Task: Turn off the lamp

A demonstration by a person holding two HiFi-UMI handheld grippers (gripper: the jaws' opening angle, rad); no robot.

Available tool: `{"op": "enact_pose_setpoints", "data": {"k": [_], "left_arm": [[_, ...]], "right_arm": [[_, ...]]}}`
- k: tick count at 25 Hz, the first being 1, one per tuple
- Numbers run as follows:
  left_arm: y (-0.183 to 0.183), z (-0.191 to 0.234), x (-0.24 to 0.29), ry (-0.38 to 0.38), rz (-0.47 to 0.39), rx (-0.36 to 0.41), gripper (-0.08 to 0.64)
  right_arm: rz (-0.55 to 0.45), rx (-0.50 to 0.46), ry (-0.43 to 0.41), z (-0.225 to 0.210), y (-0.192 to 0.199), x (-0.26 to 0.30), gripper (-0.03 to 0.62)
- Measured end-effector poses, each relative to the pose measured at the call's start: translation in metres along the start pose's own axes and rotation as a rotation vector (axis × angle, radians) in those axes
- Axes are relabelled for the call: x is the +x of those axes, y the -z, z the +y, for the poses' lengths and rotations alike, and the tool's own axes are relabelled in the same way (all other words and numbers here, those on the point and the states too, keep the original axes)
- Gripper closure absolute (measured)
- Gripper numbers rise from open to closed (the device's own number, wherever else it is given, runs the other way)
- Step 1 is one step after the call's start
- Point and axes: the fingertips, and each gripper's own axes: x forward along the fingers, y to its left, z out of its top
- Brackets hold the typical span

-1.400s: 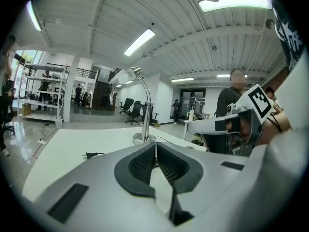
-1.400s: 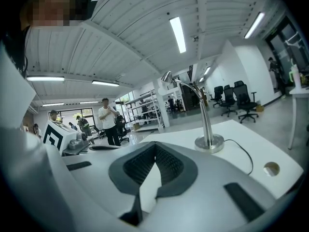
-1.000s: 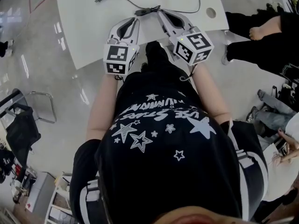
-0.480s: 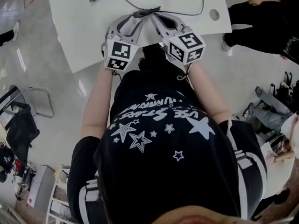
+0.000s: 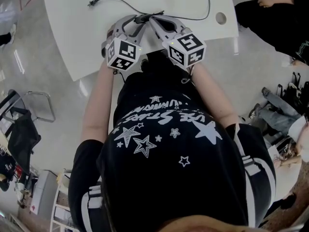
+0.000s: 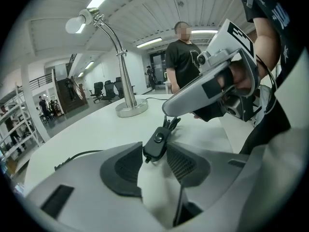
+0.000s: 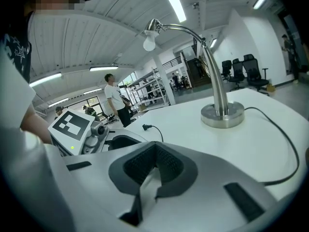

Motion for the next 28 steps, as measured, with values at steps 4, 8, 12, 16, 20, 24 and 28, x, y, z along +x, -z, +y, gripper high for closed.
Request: {"op": "enact_pose_setpoints", "data": {"k": [4,8,12,16,20,24,28], "left_arm": [[-0.002,-0.003,0.004,0.024,0.01,-0.017,0.413],[0.003,0.001,0.004,0.041,0.021,-0.021,0.413],[0.0,-0.002,0.006,0.055,0.031,-0.021,0.414],[0.0,-0.003,0.004,0.074,0.03,-0.048,0.414],[-0.001,-0.002,0.005,0.09,0.033,-0.05,0.414],[0.001,0.0,0.002,0.095,0.036,-0.046,0.414],[0.003,0.004,0.001,0.09,0.037,-0.042,0.414]], "right_arm": [[0.033,-0.011,-0.015,-0.001,0.004,0.002,0.586],[0.085,-0.018,-0.024,0.0,0.013,0.016,0.586],[0.144,-0.021,-0.014,-0.004,0.018,0.02,0.586],[0.205,-0.037,-0.001,-0.004,0.021,0.022,0.586],[0.246,-0.018,0.004,-0.007,0.021,0.024,0.586],[0.281,-0.014,0.028,-0.006,0.022,0.027,0.586],[0.293,-0.02,0.027,-0.006,0.021,0.032,0.588]]}}
